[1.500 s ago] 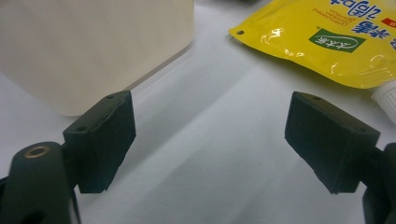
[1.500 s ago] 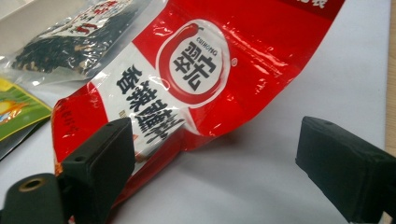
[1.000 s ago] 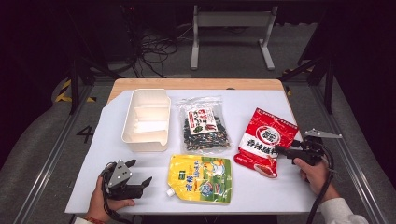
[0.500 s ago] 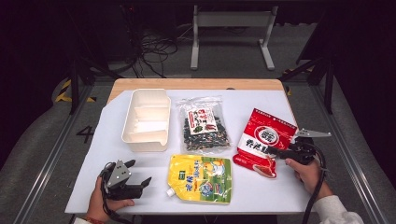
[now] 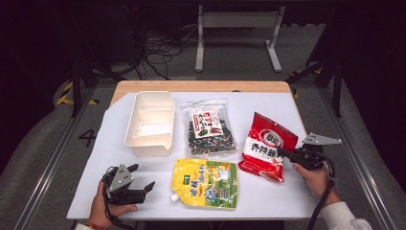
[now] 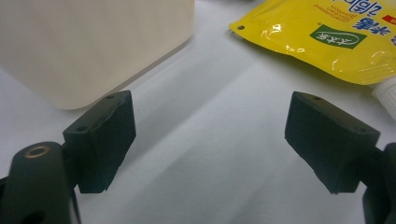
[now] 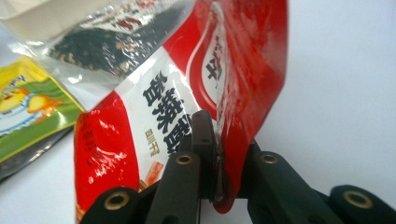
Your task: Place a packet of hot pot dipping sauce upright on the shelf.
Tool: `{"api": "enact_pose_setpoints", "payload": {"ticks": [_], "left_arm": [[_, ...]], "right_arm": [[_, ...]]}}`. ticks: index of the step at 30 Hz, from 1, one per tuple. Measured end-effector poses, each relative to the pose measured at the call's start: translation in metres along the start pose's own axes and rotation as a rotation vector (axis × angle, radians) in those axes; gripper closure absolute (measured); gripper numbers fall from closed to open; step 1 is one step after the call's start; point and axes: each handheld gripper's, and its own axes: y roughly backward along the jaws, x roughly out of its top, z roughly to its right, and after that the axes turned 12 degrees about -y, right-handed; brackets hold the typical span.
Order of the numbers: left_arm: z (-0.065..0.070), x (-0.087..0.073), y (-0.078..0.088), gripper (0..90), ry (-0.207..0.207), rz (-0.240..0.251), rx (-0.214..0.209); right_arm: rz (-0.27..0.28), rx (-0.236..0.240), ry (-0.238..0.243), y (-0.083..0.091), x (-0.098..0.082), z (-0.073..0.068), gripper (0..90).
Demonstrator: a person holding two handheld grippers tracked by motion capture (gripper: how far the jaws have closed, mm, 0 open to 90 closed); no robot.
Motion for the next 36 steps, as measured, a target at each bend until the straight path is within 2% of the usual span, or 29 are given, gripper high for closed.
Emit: {"api": "enact_pose_setpoints", "payload": {"ticks": [2,9,22,32,36], "left_arm": [[0.000,0.000,0.000,17.2,0.001,0.001,0.001],[0.000,0.000,0.002,17.2,0.010,0.008,0.000],[-0.001,-0.002,0.003,17.2,0.022,0.008,0.003],[-0.001,-0.002,0.005,17.2,0.027,0.022,-0.002],[0.000,-0.002,0.005,17.2,0.027,0.017,0.003]], "right_arm": [[0.009,-0.001,0.004,0.001,0.001,-0.002,85.0],[0.094,0.025,0.021,0.016,0.007,-0.015,86.7],[0.162,0.053,0.096,0.026,0.020,-0.044,87.6],[0.208,0.063,0.108,0.031,0.031,-0.055,87.9],[0.247,0.061,0.100,0.034,0.038,-0.058,87.9]]}}
